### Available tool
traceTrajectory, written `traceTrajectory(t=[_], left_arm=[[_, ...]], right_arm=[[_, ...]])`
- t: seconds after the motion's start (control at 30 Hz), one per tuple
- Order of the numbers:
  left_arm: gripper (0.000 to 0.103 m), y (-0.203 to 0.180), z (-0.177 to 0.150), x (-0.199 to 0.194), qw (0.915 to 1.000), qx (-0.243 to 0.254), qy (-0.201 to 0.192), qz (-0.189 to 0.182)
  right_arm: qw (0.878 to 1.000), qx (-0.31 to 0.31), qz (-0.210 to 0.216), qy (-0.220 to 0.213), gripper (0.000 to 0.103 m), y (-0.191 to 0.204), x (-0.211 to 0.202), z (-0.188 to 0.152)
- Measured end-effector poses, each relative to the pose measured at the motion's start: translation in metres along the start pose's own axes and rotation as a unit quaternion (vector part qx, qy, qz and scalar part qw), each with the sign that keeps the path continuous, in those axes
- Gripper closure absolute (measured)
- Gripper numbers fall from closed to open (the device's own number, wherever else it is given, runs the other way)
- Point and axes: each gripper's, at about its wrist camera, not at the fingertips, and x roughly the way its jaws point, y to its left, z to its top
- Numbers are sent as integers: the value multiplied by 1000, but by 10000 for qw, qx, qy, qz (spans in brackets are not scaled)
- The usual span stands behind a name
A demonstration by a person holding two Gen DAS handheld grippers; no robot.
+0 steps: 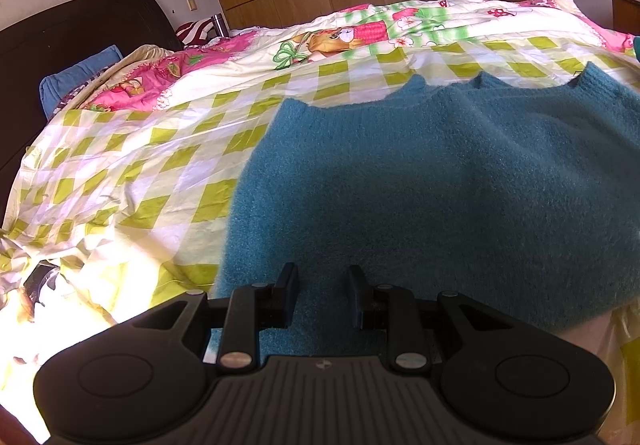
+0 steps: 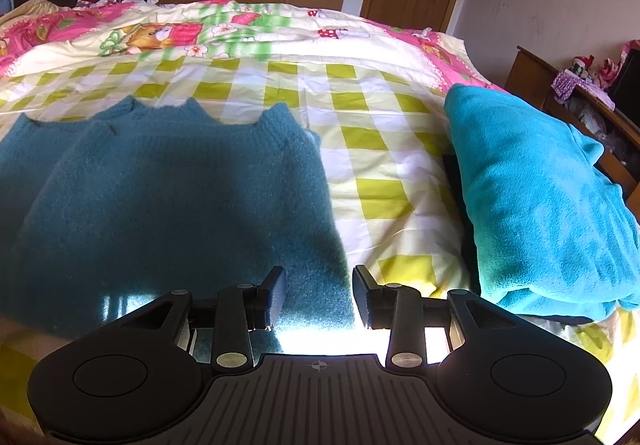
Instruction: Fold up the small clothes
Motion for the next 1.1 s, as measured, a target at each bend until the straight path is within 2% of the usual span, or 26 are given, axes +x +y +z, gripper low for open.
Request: traceTrajectory(t=[0.6,0.7,0.8,0.9,1.1], left_arm=[[64,0,0,0,10000,-6,1,-7],[64,6,-1,-4,9997,-219,-69,-67],[61,14,1,-17,9990,-385,-224,-11],[60,12,5,-34,9979,-188,-613,95],[58,-7,22,-33,9965,-48,-738,-382]], right_arm=[[9999,86,4,81,67,-3,4,-3],[9997,247,67,55,65,-10,-2,-6],[9981,533,308,-68,56,-25,-18,-13],[9924,977,745,-5,52,-42,-27,-26],[9631,2041,1700,432,52,-59,-8,-49]])
